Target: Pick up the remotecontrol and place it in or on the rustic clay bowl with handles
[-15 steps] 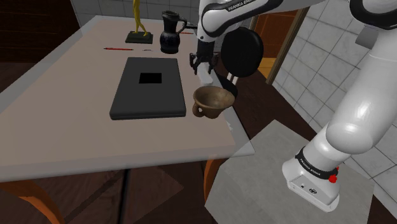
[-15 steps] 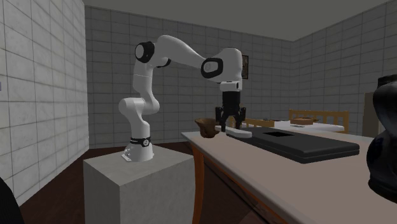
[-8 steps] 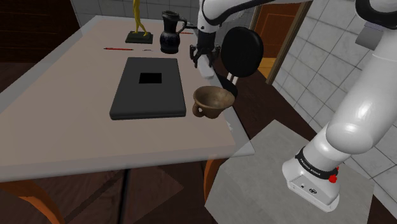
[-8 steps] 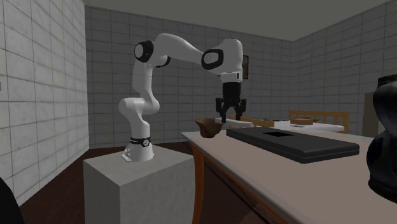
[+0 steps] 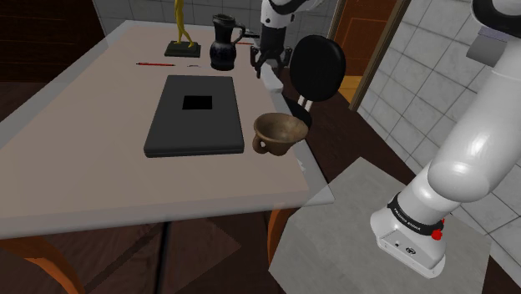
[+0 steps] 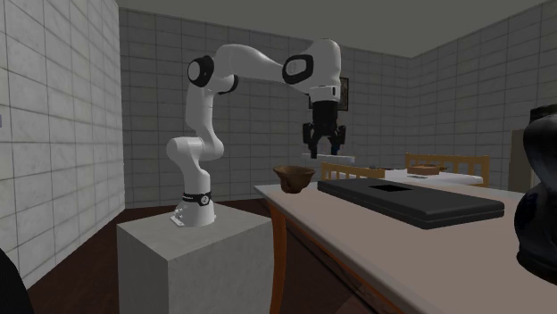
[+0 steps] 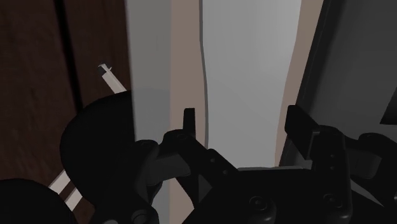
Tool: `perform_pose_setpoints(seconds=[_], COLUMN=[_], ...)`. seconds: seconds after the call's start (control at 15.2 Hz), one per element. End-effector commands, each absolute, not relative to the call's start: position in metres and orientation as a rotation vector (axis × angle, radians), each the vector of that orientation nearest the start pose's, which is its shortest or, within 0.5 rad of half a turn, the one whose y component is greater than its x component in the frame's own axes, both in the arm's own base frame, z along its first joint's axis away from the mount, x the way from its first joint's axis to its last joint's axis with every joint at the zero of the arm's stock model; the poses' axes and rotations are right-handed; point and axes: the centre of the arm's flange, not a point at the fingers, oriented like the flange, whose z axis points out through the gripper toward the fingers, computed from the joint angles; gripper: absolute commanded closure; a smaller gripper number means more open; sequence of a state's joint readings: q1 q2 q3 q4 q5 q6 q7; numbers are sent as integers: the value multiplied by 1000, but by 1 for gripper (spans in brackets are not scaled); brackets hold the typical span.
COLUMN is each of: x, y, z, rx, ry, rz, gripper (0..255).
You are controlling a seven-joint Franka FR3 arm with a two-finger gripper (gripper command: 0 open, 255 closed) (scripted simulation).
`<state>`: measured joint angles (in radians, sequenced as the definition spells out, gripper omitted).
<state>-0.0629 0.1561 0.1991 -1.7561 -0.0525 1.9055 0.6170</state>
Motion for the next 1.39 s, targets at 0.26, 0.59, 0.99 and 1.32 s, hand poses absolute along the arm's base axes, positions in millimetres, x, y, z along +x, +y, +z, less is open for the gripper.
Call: perform_pose_setpoints(seconds=[0.26, 0.59, 0.99, 1.32], x=[602, 546, 478, 421], y=[73, 107, 148, 182], z=[504, 507, 510, 512], rx=[-3075, -3075, -3075, -3075], ry=[729, 729, 729, 729], rz=[-6, -6, -6, -6], gripper=[255, 255, 255, 255])
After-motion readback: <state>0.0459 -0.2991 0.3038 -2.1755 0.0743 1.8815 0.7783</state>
